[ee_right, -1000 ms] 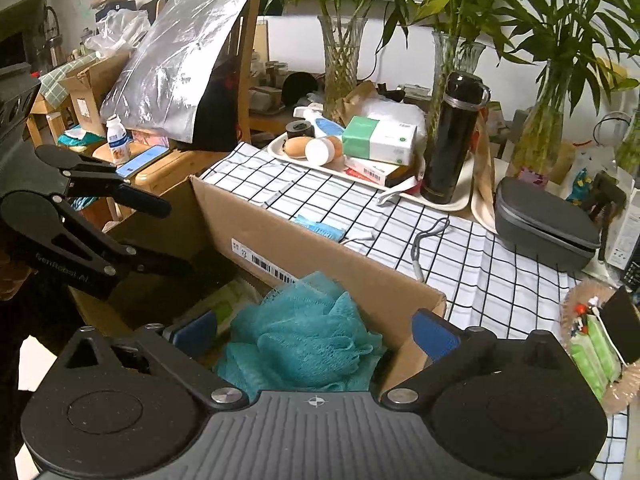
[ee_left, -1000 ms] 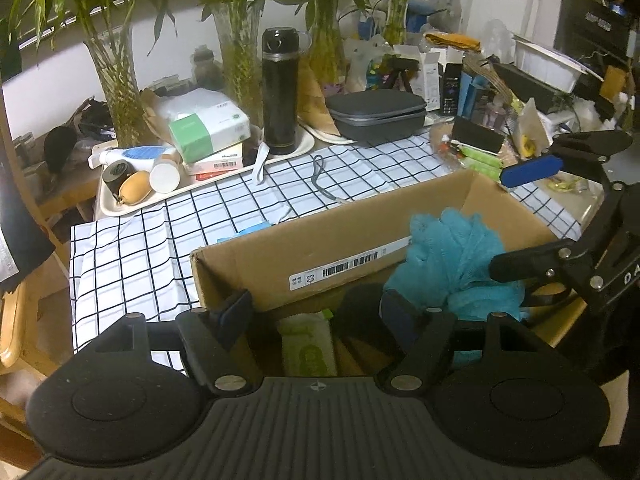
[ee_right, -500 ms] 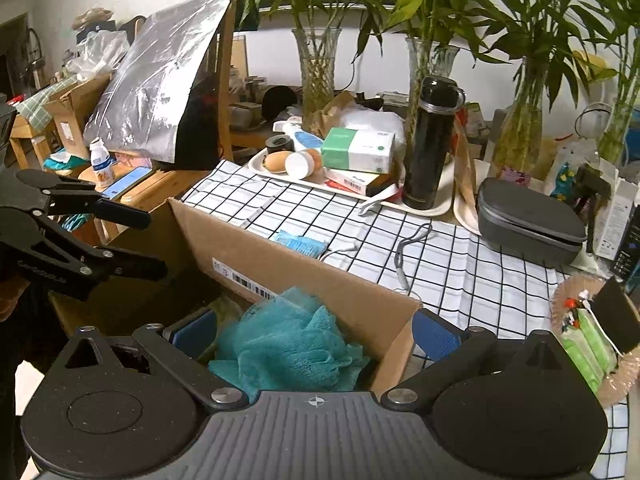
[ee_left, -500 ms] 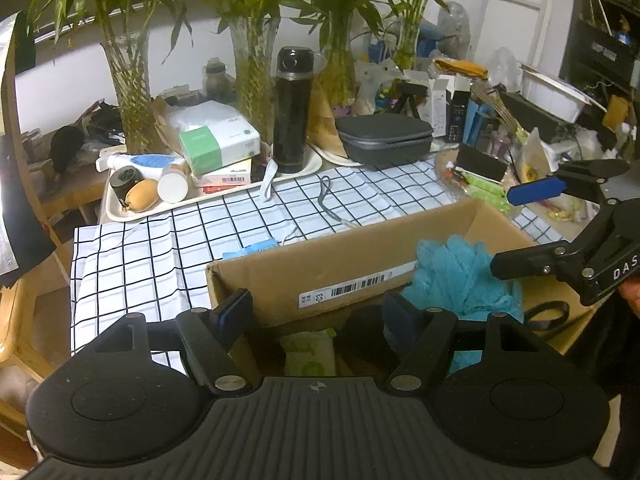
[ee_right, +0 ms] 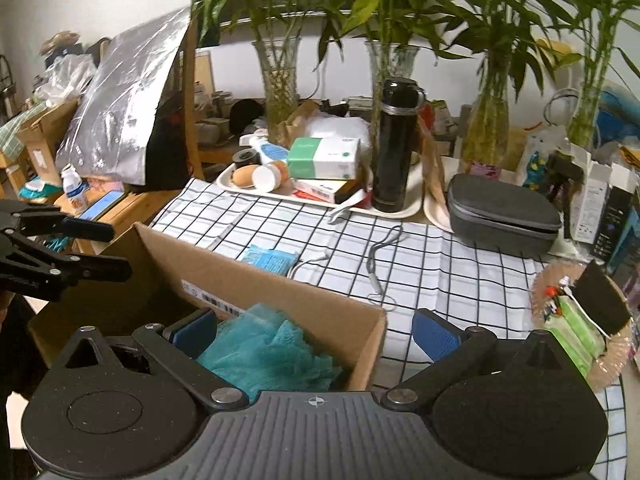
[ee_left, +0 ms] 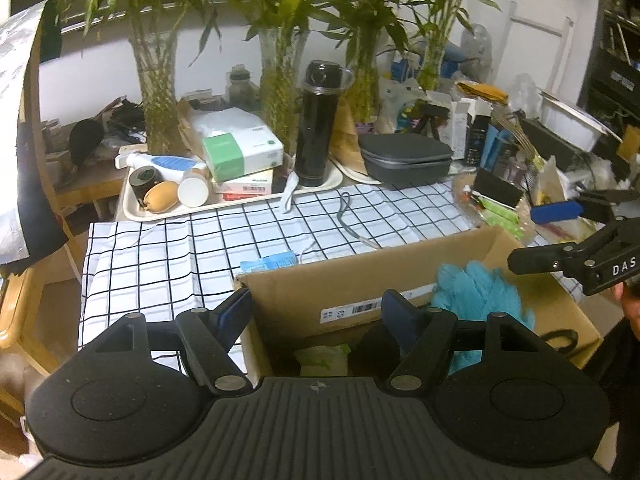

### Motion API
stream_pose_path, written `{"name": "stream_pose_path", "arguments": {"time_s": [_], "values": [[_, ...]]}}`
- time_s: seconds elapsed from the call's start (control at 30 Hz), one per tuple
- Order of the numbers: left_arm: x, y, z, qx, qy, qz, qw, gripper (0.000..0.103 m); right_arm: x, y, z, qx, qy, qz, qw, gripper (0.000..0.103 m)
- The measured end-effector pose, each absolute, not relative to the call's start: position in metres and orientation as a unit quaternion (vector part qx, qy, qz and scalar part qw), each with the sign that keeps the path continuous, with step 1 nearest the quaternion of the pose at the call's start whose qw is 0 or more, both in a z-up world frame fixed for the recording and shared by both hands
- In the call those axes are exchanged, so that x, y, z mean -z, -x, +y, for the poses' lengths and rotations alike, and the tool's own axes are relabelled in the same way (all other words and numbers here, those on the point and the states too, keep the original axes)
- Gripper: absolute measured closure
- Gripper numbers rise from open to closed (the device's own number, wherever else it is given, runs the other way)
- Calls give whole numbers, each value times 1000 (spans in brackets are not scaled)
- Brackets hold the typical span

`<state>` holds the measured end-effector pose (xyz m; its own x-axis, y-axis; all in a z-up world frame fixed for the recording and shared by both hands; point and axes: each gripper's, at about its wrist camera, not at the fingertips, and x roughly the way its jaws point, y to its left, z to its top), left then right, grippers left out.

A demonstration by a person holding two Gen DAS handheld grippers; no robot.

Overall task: Organize soft objects
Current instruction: 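Move both open tools from the box toward the blue packet and grey cable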

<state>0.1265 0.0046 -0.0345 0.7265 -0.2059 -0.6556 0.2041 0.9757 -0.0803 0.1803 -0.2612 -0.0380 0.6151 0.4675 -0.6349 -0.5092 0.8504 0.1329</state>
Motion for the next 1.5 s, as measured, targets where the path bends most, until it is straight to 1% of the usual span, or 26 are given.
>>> {"name": "stream_pose_path", "arguments": {"time_s": [0.27, 0.6, 0.93, 1.5], "values": [[37, -135, 10, 94, -8, 361, 928, 32, 41, -192, -275, -234, 2, 352, 906, 0], [43, -156, 23, 87, 4, 369, 926, 32, 46, -206, -282, -209, -13, 351, 913, 0], [47, -185, 40, 95, 36, 370, 923, 32, 49, -228, -285, -190, -5, 350, 917, 0], [59, -232, 55, 99, 32, 391, 914, 32, 65, -270, -278, -191, 26, 365, 911, 0]]}}
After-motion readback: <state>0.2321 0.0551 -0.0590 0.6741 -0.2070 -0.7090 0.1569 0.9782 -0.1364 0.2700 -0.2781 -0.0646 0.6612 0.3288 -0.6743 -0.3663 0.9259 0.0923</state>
